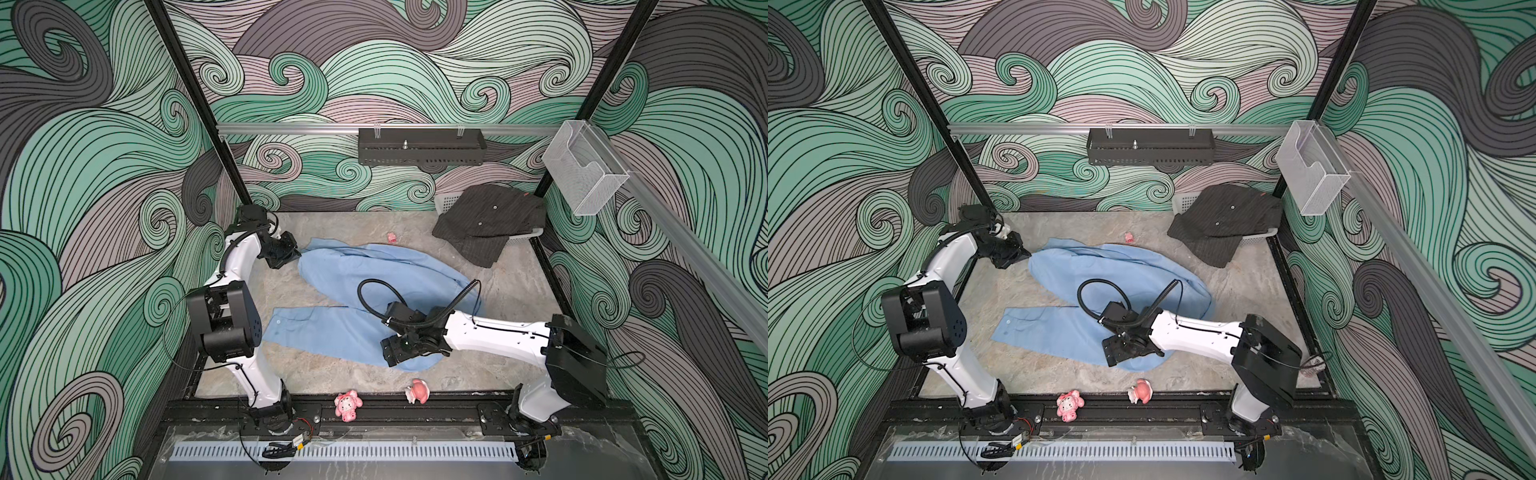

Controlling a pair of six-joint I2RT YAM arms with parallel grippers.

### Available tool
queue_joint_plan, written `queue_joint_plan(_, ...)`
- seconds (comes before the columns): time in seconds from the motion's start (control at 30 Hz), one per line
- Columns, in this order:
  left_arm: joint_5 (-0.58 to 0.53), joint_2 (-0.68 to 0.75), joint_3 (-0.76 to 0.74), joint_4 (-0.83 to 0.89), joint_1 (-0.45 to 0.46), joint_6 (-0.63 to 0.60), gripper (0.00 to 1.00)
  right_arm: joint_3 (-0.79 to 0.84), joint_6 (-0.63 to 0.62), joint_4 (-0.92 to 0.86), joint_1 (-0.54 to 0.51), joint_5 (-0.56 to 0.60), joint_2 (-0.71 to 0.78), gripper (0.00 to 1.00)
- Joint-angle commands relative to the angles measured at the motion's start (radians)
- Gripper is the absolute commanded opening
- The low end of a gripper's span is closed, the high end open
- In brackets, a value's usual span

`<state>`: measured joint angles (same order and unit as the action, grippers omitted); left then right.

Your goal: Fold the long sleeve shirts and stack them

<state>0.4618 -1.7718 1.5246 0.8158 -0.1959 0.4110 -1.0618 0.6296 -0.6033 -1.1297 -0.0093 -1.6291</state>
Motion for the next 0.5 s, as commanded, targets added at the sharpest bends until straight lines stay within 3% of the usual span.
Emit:
queue_joint_plan(0.0, 0.014, 0.03, 0.032, 0.025, -0.008, 0.018, 0.0, -0.047, -0.073, -0.048, -0.045, 0.062, -0.05, 0.9)
queue_joint_plan(0.3, 0.017, 0.035, 0.049, 0.033, -0.025, 0.021, 0.0, -0.134, -0.159, -0.054, -0.074, 0.041, -0.257, 0.77)
queue_joint_plan(0.37, 0.017, 0.031, 0.062, 0.036, -0.029, 0.025, 0.0, -0.133, -0.164, -0.068, -0.056, 0.044, -0.263, 0.6)
queue_joint_plan(0.43, 0.013, 0.028, 0.075, 0.034, -0.033, 0.028, 0.0, -0.118, -0.178, -0.078, -0.026, 0.068, -0.21, 0.21)
queue_joint_plan(0.47, 0.01, 0.026, 0.083, 0.032, -0.036, 0.03, 0.0, -0.107, -0.196, -0.079, -0.01, 0.086, -0.169, 0.09)
